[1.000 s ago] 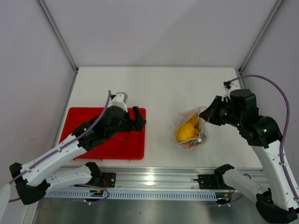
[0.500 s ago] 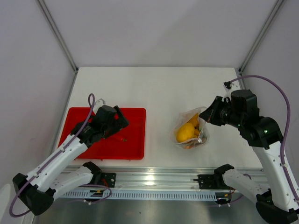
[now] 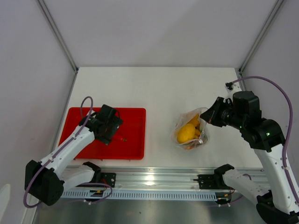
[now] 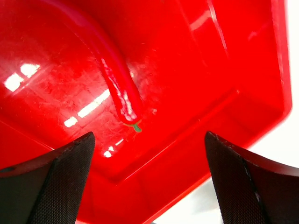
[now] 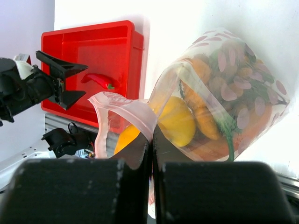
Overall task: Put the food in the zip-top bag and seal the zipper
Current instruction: Pick up the fake vegetable from the bin.
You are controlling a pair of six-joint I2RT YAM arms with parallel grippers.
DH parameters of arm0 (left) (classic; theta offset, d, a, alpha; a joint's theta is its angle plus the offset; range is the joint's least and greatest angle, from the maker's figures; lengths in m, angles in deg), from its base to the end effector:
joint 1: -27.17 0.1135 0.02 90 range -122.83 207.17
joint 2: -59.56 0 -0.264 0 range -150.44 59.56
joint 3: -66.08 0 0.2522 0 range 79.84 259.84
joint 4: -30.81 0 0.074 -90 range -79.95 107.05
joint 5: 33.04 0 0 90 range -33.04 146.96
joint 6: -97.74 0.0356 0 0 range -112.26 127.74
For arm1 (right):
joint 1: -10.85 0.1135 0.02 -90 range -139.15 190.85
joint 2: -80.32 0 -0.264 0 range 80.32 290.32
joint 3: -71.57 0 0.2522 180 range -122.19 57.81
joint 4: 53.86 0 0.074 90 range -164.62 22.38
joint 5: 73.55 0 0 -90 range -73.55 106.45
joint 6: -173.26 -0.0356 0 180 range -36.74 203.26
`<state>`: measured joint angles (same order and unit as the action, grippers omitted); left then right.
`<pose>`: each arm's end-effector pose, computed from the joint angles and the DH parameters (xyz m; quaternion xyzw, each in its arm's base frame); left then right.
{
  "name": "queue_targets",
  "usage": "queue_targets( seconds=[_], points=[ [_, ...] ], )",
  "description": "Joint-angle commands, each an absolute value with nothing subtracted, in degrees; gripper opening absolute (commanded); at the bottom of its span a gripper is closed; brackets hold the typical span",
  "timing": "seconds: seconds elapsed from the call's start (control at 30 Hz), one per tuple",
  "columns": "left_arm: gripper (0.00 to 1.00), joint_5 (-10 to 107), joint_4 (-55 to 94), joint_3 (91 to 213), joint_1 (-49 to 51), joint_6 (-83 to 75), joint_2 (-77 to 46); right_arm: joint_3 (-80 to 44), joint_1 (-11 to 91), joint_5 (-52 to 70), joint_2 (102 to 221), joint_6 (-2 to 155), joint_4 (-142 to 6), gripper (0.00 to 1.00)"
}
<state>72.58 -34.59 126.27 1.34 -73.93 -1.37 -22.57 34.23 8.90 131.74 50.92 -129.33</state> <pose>0.1731 -0.0732 0.2420 -0.4787 0.8433 -0.0865 0.2283 0.1198 0.0569 0.4319 0.0370 0.8757 0.2745 0.3956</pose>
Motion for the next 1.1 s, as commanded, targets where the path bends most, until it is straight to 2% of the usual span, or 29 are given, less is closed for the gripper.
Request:
queue_targets(
  seconds=[0.0, 0.33, 0.53, 0.6, 0.73, 0.83, 0.87, 0.93, 0.97, 1.03, 1.07],
  points=[
    [0.99, 69.99, -35.16, 126.16, 4.13, -80.24, -5.02, -23.67, 33.97, 8.28, 130.77, 51.00, -126.59, 0.00],
    [0.95, 67.07, -32.88, 127.04, 5.46, -84.36, -16.72, -23.67, 34.06, 8.10, 130.95, 51.09, -126.51, 0.00],
    [0.86, 67.69, -32.35, 127.30, 5.55, -85.78, -19.80, -23.49, 34.06, 8.63, 130.77, 51.09, -126.68, 0.00],
    [0.80, 67.16, -32.26, 127.30, 5.55, -85.78, -21.56, -23.23, 34.06, 8.63, 130.77, 51.09, -126.60, 0.00],
    [0.73, 66.19, -31.82, 126.77, 5.55, -85.95, -23.93, -23.05, 33.97, 8.37, 130.86, 50.74, -126.24, 0.00],
    [0.61, 66.02, -30.59, 125.46, 5.46, -85.95, -24.82, -23.05, 34.06, 8.45, 130.77, 50.65, -126.16, 0.00],
    [0.52, 65.93, -29.63, 125.28, 5.54, -85.87, -24.99, -22.97, 34.06, 8.45, 130.77, 50.65, -126.24, 0.00],
    [0.43, 65.58, -29.10, 124.32, 5.55, -85.69, -24.82, -22.88, 34.06, 8.54, 130.77, 50.65, -126.33, 0.00],
    [0.34, 65.40, -28.83, 124.05, 5.55, -85.52, -24.56, -22.88, 34.06, 8.63, 130.68, 50.56, -126.42, 0.00],
    [0.28, 65.14, -28.22, 123.52, 5.54, -85.08, -23.15, -22.70, 34.06, 8.72, 130.68, 50.56, -126.42, 0.00],
    [0.19, 65.14, -28.39, 123.61, 5.46, -84.64, -22.45, -22.79, 34.06, 8.63, 130.59, 50.47, -126.33, 0.00]
  ],
)
